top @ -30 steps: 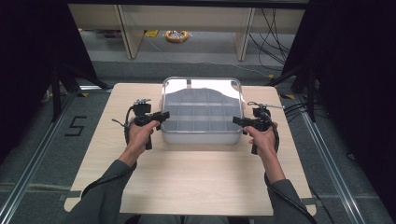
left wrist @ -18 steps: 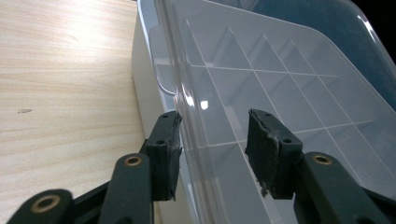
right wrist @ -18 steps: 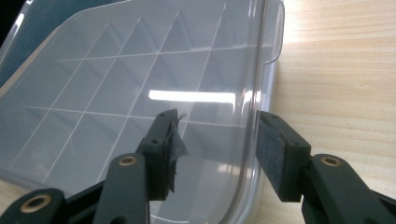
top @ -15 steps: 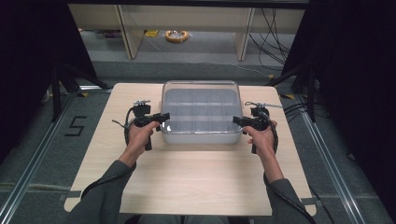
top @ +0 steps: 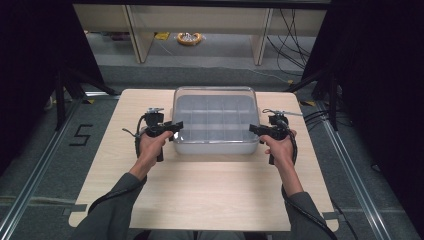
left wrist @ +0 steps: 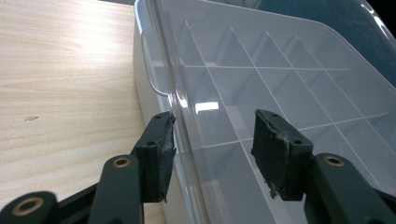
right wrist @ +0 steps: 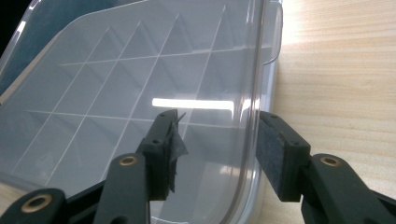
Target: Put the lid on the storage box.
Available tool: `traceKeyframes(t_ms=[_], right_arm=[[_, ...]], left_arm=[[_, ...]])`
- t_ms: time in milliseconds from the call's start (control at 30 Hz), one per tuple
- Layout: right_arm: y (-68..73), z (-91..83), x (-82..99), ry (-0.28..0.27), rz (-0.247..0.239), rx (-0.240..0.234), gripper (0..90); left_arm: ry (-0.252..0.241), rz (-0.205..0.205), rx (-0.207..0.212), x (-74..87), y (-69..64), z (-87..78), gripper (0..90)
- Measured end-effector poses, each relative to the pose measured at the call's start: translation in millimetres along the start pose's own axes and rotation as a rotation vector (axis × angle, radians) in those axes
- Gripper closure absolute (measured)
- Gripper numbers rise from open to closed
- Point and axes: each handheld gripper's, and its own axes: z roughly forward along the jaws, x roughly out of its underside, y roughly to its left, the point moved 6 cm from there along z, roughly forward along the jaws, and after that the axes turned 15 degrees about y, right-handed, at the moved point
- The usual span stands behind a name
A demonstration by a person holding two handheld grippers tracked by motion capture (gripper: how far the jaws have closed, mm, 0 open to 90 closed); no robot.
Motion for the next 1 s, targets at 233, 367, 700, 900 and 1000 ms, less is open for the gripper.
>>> traceKeyframes(t_ms=[233,367,700,900,1000], right_arm=[[2.4,0.5,-0.4,0.001,0.043,-0.012,49.5],[0.5,0.5,-1.3,-0.005,0.020,-0.020,49.6],[1.2,1.6,-4.3,-0.013,-0.004,0.000,45.9],[0.2,0.5,2.0,0.002,0.058,-0.011,45.1],[-8.3,0.7,5.6,-0.017,0.054,-0.021,45.1]], left_arm=[[0.017,0.073,-0.087,2.3,0.1,5.1,51.2],[0.026,0.076,-0.089,2.5,0.0,4.2,51.8],[0.016,0.031,-0.068,2.7,5.4,3.5,50.9],[0.031,0.012,-0.039,4.4,9.5,2.9,51.1],[0.037,0.009,-0.036,4.5,10.6,2.3,51.2]])
